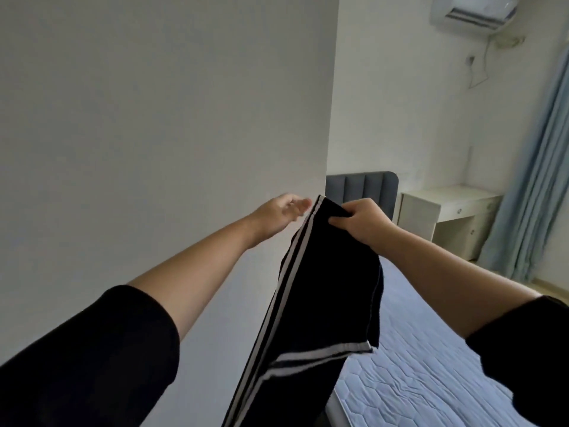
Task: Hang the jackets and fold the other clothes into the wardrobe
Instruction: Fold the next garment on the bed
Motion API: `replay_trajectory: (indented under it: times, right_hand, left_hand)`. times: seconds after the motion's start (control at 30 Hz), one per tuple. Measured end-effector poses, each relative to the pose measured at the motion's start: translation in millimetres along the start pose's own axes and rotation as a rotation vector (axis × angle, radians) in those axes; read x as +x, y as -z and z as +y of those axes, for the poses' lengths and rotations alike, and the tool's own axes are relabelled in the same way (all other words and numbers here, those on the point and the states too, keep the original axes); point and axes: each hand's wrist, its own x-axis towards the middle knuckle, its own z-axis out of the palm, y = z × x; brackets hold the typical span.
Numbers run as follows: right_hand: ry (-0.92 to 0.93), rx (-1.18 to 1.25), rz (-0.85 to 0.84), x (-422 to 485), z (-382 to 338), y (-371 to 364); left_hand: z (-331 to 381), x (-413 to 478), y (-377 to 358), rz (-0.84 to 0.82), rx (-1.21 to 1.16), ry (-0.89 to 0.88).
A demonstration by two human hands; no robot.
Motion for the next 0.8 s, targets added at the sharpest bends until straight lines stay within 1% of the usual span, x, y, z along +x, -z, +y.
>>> replay_trajectory:
  times: [0.03, 0.1, 0.17, 0.27, 0.33, 0.43, 0.57, 0.6, 0.63, 0.73, 0.8]
  right_hand:
    - [0.012, -0.004, -0.02, 0.8, -5.0, -2.1]
    - [0.041, -0.041, -0.046, 2.6, -13.2, -6.1]
    - [0.058, -0.058, -0.051, 3.6, -17.7, -8.0]
    - [0.08, -0.065, -0.092, 2.4, -16.7, -6.2]
    - [0.062, -0.065, -0.172, 1.8, -12.5, -2.1]
    - [-0.023, -0.061, -0.291, 5.1, 0.5, 4.3]
    - [-0.132, -0.25, -0.498, 3.5, 26.9, 10.6]
    - [-0.127, -0.307, -0.491, 3.5, 32.3, 12.3]
    - [-0.113, -0.346, -0.448, 4.2, 36.2, 14.7]
    - [-0.033, -0.432, -0.326, 8.3, 36.3, 22.8]
    - [0.0, -0.465, -0.32, 10.6, 29.7, 30.0]
  left_hand:
    - [3.6, -1.0, 3.2, -0.019, 0.035, -0.032]
    - [6.8, -1.9, 8.8, 0.012, 0.085, -0.054]
    - [9.1, -4.2, 10.9, 0.036, 0.042, -0.046]
    - [11.5, -8.5, 9.5, 0.004, -0.033, -0.008]
    - [11.6, -8.9, 4.8, 0.015, -0.027, 0.012]
    - [13.2, -7.9, -5.8, 0.091, -0.007, -0.005]
    - [15.6, -2.3, -11.9, 0.241, 0.025, -0.073]
    - [15.3, -0.6, -11.1, 0.261, 0.057, -0.091]
    - [14.9, 0.7, -9.6, 0.257, 0.107, -0.105]
    - [11.0, 4.2, -3.7, 0.159, 0.297, -0.123]
    - [7.6, 5.6, 1.2, 0.136, 0.37, -0.127]
